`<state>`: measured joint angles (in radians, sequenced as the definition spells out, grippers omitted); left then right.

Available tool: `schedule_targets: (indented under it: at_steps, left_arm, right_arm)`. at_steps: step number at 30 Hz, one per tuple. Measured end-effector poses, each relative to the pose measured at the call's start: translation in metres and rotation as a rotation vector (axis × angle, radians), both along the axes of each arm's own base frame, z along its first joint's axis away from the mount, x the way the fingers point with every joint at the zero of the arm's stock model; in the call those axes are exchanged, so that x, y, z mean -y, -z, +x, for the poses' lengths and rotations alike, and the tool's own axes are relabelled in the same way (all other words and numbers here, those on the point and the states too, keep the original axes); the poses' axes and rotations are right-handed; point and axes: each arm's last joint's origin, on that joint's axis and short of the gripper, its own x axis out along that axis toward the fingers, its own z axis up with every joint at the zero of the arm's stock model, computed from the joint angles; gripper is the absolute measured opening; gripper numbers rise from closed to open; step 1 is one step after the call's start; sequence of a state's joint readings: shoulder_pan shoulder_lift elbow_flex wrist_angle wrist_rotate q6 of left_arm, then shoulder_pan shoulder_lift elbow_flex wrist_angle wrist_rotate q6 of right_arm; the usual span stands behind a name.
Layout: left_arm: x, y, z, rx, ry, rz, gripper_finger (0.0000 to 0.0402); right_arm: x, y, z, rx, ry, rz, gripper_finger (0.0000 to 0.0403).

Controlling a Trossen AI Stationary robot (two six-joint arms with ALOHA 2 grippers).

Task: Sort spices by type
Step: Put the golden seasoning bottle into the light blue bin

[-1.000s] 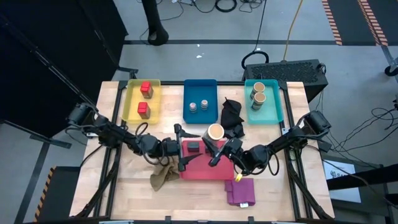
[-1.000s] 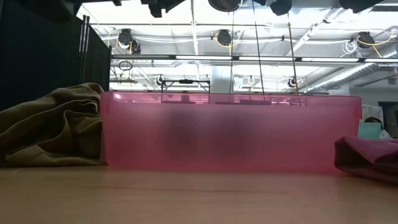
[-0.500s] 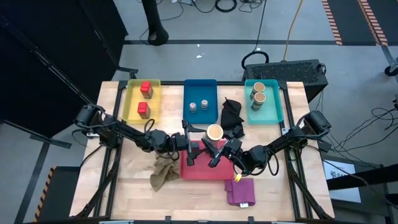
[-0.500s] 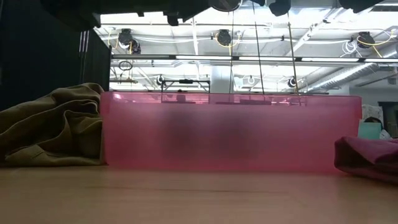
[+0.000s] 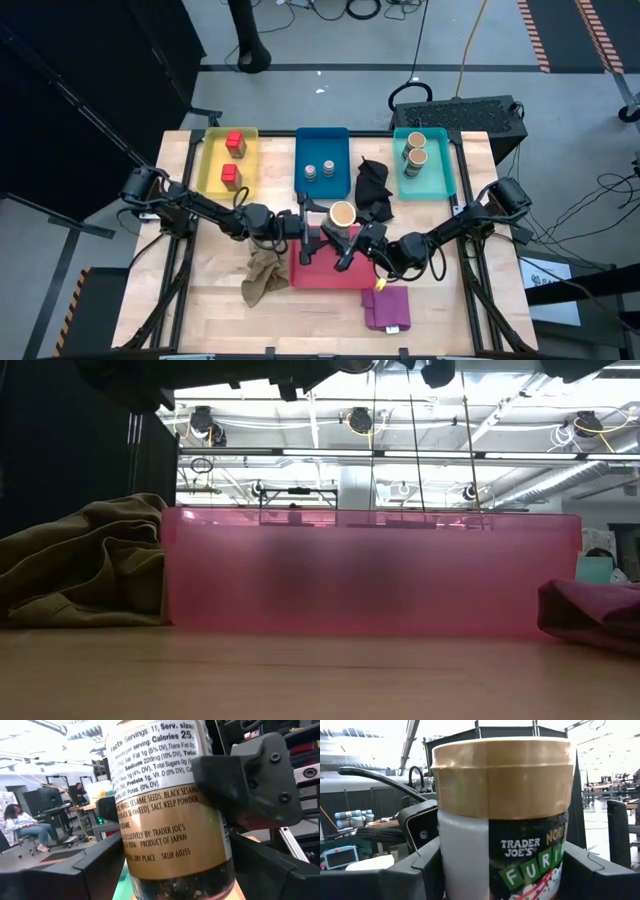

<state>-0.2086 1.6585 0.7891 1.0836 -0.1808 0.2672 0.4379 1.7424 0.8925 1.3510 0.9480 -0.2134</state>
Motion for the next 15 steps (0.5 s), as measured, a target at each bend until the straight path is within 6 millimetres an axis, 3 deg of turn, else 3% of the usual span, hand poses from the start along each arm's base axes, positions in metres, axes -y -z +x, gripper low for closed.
schedule_targets:
  at_steps: [6, 11, 15]
  left_arm:
    - [0.0002, 0.0002, 0.0, -0.002, 0.005, 0.002, 0.0327]
    - [0.0004, 0.0004, 0.0, -0.005, 0.0, -0.012, 0.0292]
    - [0.0023, 0.0011, -0.0004, -0.013, -0.018, -0.018, 0.029]
  right_arm:
    - [0.0, 0.0001, 0.0003, 0.003, -0.011, -0.001, 0.0251]
    - [-0.0003, 0.0011, 0.0008, -0.011, -0.009, -0.008, 0.0251]
    - [-0.0006, 0.0033, 0.0013, -0.038, 0.007, -0.01, 0.0251]
